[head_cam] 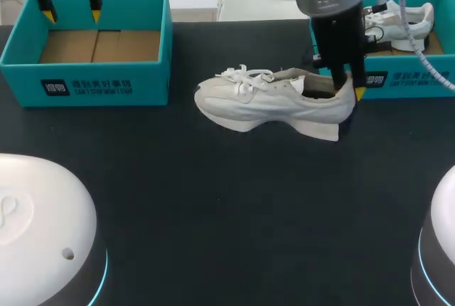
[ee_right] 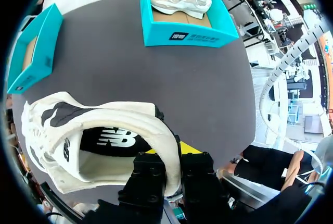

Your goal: Take the shoe out of the shoebox, open the shoe tongue, remove and reinsert the insole, then place the shoe into the shoebox

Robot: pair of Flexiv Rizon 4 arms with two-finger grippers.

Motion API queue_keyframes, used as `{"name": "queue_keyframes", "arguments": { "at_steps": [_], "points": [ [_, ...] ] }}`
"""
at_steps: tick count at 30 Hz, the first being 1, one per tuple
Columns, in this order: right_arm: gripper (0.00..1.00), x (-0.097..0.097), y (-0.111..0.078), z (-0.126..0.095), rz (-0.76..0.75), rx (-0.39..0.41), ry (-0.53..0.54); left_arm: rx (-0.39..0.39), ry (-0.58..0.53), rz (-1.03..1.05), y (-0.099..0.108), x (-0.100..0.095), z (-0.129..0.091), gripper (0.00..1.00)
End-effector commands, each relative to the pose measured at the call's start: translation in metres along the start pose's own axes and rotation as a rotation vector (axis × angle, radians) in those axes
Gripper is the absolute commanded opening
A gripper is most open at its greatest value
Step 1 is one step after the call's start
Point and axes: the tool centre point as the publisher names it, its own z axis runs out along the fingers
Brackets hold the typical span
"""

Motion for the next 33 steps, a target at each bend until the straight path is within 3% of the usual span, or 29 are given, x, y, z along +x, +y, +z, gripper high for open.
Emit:
{"name": "queue_keyframes", "arguments": {
  "at_steps": [1,11,17,25,33],
  "points": [
    [0.00,-0.001,0.000,-0.001,-0.001,0.000,0.002,0.000,0.000,0.000,0.000,0.000,0.000,1.00],
    [0.00,-0.001,0.000,-0.001,-0.001,0.000,0.002,0.000,0.000,0.000,0.000,0.000,0.000,1.00],
    [0.00,0.028,-0.021,0.033,-0.033,0.027,0.007,0.000,0.000,0.000,0.000,0.000,0.000,1.00],
    [0.00,0.063,-0.030,0.071,-0.068,0.034,0.021,0.000,0.000,0.000,0.000,0.000,0.000,1.00],
    [0.00,0.097,-0.043,0.104,-0.127,-0.034,0.000,0.000,0.000,0.000,0.000,0.000,0.000,1.00]
  ]
}}
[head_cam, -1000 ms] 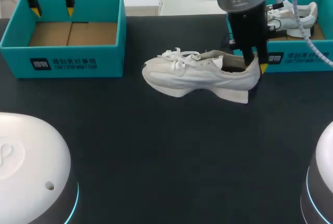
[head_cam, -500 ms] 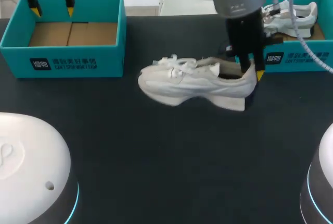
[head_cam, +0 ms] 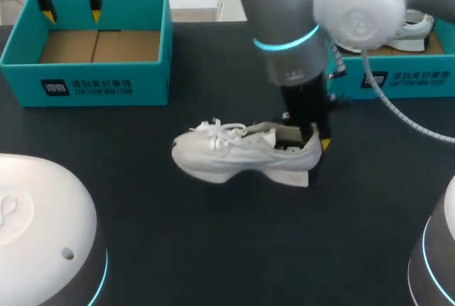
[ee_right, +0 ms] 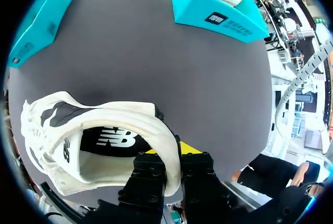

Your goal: Take the shoe out of the shoebox, open the shoe tongue, remove and reinsert the insole, then place the shoe into the shoebox

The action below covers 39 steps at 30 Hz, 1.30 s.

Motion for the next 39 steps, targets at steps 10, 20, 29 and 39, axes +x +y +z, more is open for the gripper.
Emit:
{"name": "queue_keyframes", "arguments": {
  "at_steps": [10,20,29,39],
  "points": [
    [0.00,0.035,-0.009,0.053,0.015,-0.029,-0.007,0.000,0.000,0.000,0.000,0.000,0.000,1.00],
    [0.00,0.042,0.003,0.079,-0.006,-0.038,-0.026,0.000,0.000,0.000,0.000,0.000,0.000,1.00],
    [1.00,0.034,0.001,0.058,-0.014,-0.063,-0.038,0.000,0.000,0.000,0.000,0.000,0.000,1.00],
    [1.00,0.037,-0.025,-0.023,-0.472,-0.278,0.220,0.000,0.000,0.000,0.000,0.000,0.000,1.00]
  ]
}}
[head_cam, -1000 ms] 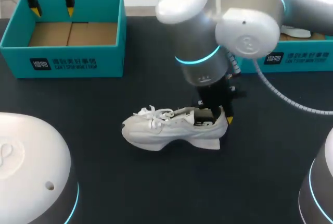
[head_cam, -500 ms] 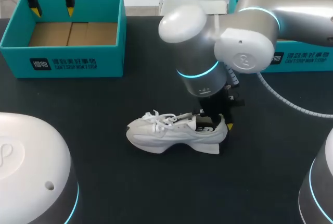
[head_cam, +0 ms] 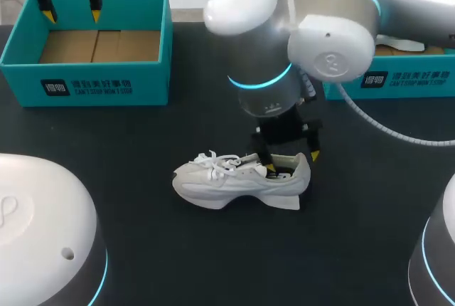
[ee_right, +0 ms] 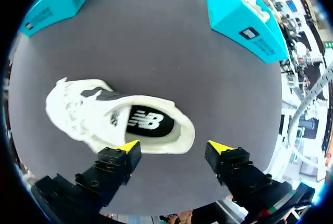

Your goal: Take the shoe out of the shoebox, open the shoe tongue, remove and reinsert the insole, then place the shoe into the shoebox

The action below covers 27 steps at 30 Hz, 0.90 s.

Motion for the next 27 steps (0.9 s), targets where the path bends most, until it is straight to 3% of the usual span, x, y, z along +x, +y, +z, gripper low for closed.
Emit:
{"name": "queue_keyframes", "arguments": {
  "at_steps": [1,15,20,23,27],
  "points": [
    [1.00,-0.013,-0.011,-0.033,-0.275,-0.194,0.160,0.000,0.000,0.000,0.000,0.000,0.000,1.00],
    [1.00,-0.013,-0.011,-0.033,-0.275,-0.194,0.160,0.000,0.000,0.000,0.000,0.000,0.000,1.00],
    [1.00,-0.029,-0.022,-0.012,-0.675,-0.246,0.222,0.000,0.000,0.000,0.000,0.000,0.000,1.00],
    [1.00,-0.037,-0.026,-0.010,-0.913,-0.280,0.230,0.000,0.000,0.000,0.000,0.000,0.000,1.00],
    [1.00,-0.045,-0.027,-0.007,-1.156,-0.268,0.215,0.000,0.000,0.000,0.000,0.000,0.000,1.00]
  ]
}}
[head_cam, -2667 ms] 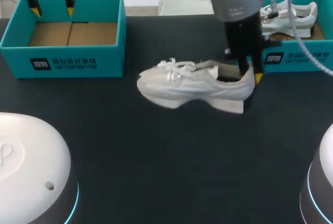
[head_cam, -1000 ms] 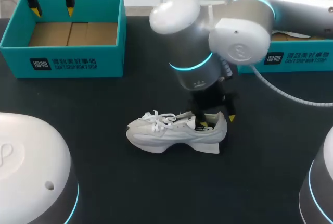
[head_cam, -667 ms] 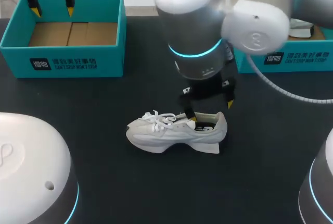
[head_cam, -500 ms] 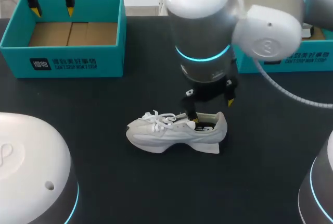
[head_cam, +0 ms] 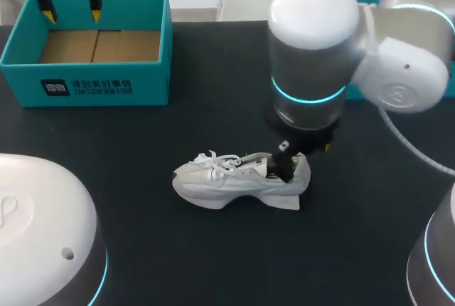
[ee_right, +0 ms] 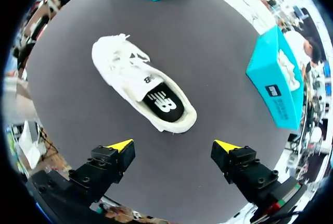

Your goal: Take the shoe out of the shoebox, open the shoe tongue, remove and reinsert the insole, then place the shoe into the shoebox

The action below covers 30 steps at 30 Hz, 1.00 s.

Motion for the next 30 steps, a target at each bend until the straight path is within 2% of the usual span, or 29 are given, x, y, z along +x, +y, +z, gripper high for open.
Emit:
{"name": "queue_keyframes", "arguments": {
  "at_steps": [1,3,5,19,21,23,30],
  "points": [
    [1.00,-0.010,-0.012,0.000,-0.610,-0.112,0.142,0.000,0.000,0.000,0.000,0.000,0.000,1.00],
    [1.00,-0.010,-0.012,-0.003,-0.687,-0.110,0.145,0.000,0.000,0.000,0.000,0.000,0.000,1.00],
    [1.00,-0.009,-0.012,-0.005,-0.741,-0.059,0.101,0.000,0.000,0.000,0.000,0.000,0.000,1.00],
    [1.00,-0.009,-0.012,-0.005,-0.741,-0.059,0.101,0.000,0.000,0.000,0.000,0.000,0.000,1.00],
    [1.00,-0.011,-0.017,0.003,-0.714,-0.206,0.146,0.000,0.000,0.000,0.000,0.000,0.000,1.00],
    [1.00,-0.016,-0.020,0.011,-0.727,-0.274,0.177,0.000,0.000,0.000,0.000,0.000,0.000,1.00],
    [1.00,-0.027,-0.028,0.037,-0.748,-0.388,0.303,0.000,0.000,0.000,0.000,0.000,0.000,1.00]
  ]
}}
